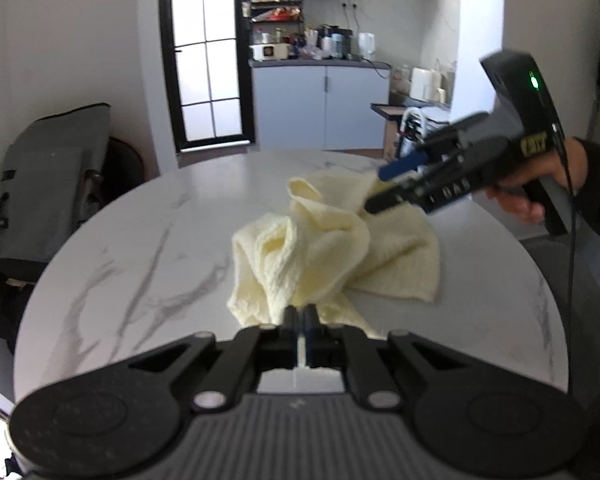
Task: Fold towel
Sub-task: 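Close the left gripper on the towel edge while the right gripper approaches another edge, then close the right gripper on the towel edge and lift it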
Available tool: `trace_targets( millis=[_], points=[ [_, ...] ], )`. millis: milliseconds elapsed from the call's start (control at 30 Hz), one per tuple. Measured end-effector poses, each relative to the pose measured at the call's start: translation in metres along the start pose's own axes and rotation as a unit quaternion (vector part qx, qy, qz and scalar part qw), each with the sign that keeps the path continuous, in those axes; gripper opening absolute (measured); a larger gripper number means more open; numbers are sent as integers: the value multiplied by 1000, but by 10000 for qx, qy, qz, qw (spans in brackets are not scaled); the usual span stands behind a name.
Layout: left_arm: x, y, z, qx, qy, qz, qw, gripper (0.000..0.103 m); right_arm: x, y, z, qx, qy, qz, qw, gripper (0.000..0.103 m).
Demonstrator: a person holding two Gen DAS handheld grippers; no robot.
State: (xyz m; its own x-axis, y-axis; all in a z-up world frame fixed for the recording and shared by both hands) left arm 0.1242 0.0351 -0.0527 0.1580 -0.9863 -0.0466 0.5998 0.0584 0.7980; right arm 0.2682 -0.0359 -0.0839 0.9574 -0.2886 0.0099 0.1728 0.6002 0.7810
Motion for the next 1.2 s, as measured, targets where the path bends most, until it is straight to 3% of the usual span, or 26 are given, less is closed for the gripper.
trace_targets(
  millis=[667, 733, 867, 933, 1200],
  points=[
    [-36, 50, 21, 886, 415, 445, 9942, 3, -4, 2, -29, -194, 118, 83, 9997, 63],
    [-37, 53, 21, 901, 432, 405, 9942, 3, -5, 2, -30, -217, 139, 81, 9996, 58],
    [-36, 57, 21, 928, 435, 396, 9939, 3, -6, 1, -34, -263, 182, 77, 9995, 17],
    [-36, 57, 21, 928, 445, 397, 9939, 3, -7, 1, -36, -286, 204, 75, 9994, 8],
    [-43, 57, 22, 976, 549, 473, 9926, 3, -3, 11, -13, 28, 115, 15, 9999, 4]
  ],
)
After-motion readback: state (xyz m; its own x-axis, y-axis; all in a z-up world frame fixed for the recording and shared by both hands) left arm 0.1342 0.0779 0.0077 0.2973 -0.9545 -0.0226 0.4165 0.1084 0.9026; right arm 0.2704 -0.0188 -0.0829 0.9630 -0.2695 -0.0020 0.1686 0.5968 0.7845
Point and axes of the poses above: each gripper's, at about its wrist camera, not at the fingertips, and z roughly against the way its jaws point, x to its right, y to its top, the point moved 8 cm from there along -z, roughly the way its jaws point, and after that the axes turned 2 degrees about y, right-handed, at the moved point
